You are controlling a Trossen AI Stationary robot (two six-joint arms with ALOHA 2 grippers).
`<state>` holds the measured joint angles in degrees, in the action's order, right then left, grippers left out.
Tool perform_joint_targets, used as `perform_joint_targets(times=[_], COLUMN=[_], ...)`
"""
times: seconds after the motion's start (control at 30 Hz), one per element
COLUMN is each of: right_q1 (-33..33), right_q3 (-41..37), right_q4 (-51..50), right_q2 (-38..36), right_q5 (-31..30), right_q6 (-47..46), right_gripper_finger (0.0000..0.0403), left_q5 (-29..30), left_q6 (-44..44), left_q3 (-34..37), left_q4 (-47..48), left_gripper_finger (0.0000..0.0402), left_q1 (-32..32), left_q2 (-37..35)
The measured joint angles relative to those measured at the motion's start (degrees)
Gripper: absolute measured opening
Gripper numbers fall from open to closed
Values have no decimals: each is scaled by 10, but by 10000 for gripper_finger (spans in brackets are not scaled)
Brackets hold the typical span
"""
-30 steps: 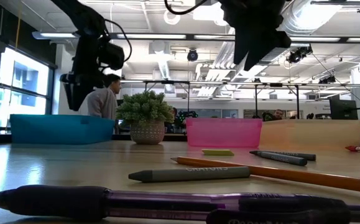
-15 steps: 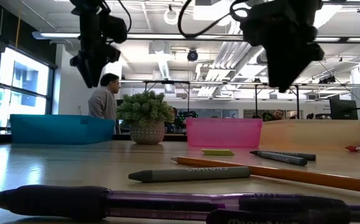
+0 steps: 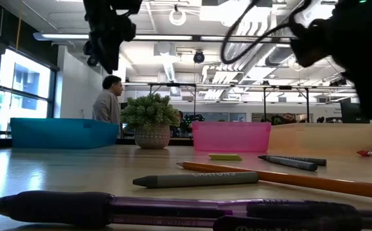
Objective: Sort crayons/erasers/pens/pencils in bins
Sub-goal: Put the black pen into the orange bin
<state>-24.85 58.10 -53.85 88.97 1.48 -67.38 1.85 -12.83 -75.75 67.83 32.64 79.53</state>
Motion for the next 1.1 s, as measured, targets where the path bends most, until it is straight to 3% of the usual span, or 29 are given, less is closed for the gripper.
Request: perform_joint_targets(times=[0.37, 0.77, 1.1], right_q1=[-95, -161, -174], right_q3=[-20, -20, -20], right_q4=[18, 28, 59], right_q2=[0, 2, 70], right_q5=[-4, -41, -30], right_q6=[-88, -111, -101], right_gripper_finger=[161, 161, 161], left_q5=[-47, -24, 3], left_q6=[-118, -248, -321], left_q3=[0, 0, 0], left_q4=[-81, -92, -92], left_gripper_finger=[159, 158, 159], left_q1=[-138, -256, -314], left_q2=[0, 0, 0])
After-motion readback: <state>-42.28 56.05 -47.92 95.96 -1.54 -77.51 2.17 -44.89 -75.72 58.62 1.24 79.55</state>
